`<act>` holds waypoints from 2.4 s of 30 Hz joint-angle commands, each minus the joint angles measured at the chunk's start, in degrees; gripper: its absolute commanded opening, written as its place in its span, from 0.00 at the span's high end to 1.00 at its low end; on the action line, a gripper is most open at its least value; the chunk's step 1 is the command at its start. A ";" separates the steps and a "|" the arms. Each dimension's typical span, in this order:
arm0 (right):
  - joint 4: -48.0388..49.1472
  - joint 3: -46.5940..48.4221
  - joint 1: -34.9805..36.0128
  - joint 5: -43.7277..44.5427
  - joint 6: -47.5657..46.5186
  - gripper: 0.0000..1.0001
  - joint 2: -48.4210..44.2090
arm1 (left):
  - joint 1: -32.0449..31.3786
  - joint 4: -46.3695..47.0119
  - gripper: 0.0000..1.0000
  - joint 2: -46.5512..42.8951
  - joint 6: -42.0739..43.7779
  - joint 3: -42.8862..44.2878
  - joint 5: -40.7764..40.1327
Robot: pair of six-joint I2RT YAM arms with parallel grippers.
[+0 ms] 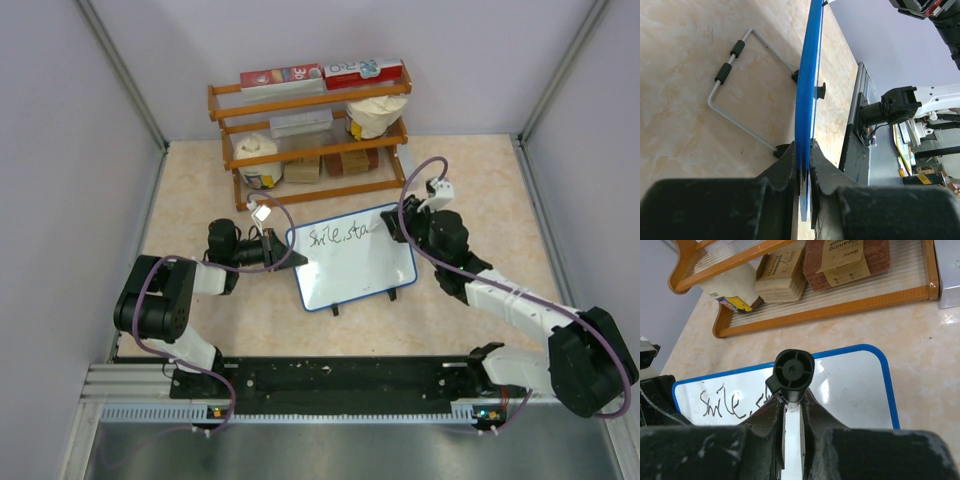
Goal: Write a sentence on the whiteboard
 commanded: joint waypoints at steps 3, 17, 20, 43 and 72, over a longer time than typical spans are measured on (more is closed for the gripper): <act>-1.20 -1.21 -0.56 1.20 -0.97 1.00 -1.58 | -0.01 0.07 1.00 0.52 1.83 0.75 -2.51; 1.08 -0.33 -0.64 0.32 -0.80 1.00 -6.15 | -0.01 0.07 1.00 0.52 1.92 0.75 -2.33; 1.08 0.37 -0.64 1.37 -1.32 1.00 -6.77 | -0.10 0.07 1.00 0.70 1.83 0.92 -2.33; 1.70 5.47 -0.64 3.04 -1.50 1.00 1.40 | -0.01 0.07 1.00 0.52 1.92 0.84 -2.33; -1.46 -1.12 -0.64 2.96 -2.64 1.00 -1.14 | -0.01 0.07 1.00 0.61 1.92 0.92 -2.33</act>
